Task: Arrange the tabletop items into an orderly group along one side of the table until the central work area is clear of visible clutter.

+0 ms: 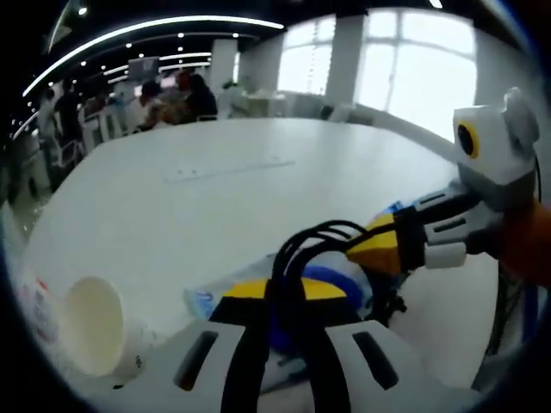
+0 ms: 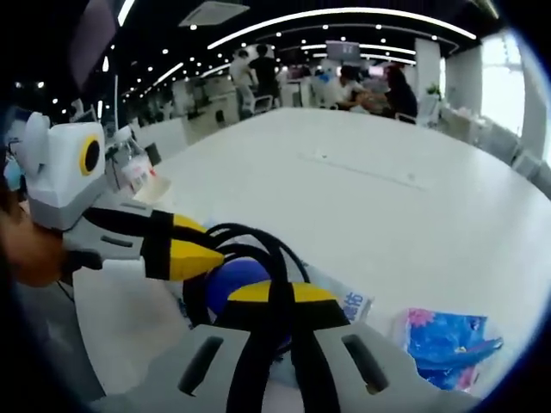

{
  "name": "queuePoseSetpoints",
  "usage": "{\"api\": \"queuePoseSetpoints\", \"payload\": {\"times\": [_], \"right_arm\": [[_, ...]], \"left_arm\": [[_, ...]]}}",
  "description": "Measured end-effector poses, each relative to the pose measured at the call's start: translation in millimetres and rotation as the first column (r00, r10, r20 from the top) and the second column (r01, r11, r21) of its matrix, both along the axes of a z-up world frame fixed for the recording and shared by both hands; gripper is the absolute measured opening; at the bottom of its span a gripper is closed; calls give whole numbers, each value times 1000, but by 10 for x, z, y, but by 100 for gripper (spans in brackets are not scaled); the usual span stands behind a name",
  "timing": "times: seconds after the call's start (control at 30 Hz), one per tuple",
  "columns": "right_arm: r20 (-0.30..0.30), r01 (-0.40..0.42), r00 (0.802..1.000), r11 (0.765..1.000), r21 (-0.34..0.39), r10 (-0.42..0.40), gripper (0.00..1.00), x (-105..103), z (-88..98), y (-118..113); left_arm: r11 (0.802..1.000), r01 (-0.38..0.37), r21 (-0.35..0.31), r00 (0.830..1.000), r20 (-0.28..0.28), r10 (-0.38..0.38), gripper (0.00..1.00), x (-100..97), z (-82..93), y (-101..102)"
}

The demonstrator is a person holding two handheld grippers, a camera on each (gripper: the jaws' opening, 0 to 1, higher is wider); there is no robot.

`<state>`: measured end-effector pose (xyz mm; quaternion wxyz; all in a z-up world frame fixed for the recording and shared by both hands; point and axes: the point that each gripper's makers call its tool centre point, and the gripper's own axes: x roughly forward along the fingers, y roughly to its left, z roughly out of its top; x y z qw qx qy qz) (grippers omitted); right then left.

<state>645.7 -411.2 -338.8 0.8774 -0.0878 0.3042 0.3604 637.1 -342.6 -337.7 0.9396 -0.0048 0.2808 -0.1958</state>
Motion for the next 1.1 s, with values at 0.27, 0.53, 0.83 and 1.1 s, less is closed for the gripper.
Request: {"api": "queuePoseSetpoints", "payload": {"times": [0.27, 0.53, 0.83, 1.1], "right_arm": [[17, -4, 1000, 1000, 1, 4, 5, -79, 123, -63], [37, -8, 999, 1000, 2, 8, 5, -191, 269, -147], [49, -8, 999, 1000, -6, 9, 5, -378, 383, -310], [45, -1, 999, 1000, -16, 2, 5, -551, 396, -459]], "left_arm": [[1000, 17, -13, 1000, 23, -17, 9, -69, 127, -61], [999, 36, -32, 999, 35, -35, 9, -183, 257, -143], [996, 79, -43, 996, 44, -77, 10, -350, 357, -320], [992, 116, -42, 993, 40, -115, 10, -505, 373, -474]]}}
